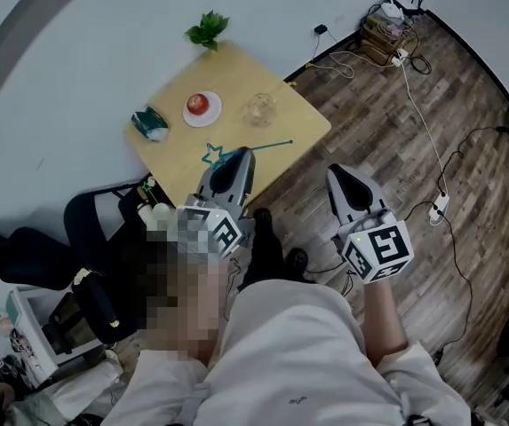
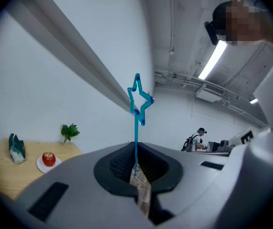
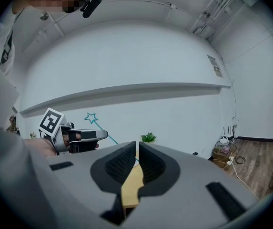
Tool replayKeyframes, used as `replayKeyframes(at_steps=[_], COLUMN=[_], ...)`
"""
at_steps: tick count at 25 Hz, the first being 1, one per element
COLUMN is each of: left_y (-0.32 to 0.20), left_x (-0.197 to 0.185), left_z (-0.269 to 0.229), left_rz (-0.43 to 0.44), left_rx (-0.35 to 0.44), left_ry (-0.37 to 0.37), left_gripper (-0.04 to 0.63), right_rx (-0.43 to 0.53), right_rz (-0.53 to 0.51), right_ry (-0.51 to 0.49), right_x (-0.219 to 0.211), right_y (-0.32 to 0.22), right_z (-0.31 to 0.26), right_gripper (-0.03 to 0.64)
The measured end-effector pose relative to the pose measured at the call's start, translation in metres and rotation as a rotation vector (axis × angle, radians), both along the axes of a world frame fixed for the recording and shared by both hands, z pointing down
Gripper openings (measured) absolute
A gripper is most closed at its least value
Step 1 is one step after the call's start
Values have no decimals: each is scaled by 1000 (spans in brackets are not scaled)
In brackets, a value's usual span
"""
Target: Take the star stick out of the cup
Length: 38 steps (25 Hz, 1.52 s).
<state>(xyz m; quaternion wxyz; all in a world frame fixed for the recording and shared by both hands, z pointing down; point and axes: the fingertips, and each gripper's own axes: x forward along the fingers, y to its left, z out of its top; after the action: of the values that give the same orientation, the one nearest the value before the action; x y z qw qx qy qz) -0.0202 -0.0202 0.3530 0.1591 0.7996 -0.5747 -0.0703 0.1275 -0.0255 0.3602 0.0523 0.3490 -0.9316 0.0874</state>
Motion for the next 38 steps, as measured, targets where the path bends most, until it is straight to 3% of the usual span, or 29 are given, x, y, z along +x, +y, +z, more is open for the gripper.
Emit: replayKeyframes(at_steps=[14, 38], left_y=[20, 34], left_x=[41, 76], left_z=[-29, -13], left_rz=[40, 102], left_rx=[26, 7], left_ry=[-114, -199], left_gripper=[18, 18], right_rx=[62, 90], right_rz=[-33, -62], right_ry=[-4, 62], right_x=[-7, -15], right_y=[7, 25], right_z=[-22, -15], right_gripper=[21, -2])
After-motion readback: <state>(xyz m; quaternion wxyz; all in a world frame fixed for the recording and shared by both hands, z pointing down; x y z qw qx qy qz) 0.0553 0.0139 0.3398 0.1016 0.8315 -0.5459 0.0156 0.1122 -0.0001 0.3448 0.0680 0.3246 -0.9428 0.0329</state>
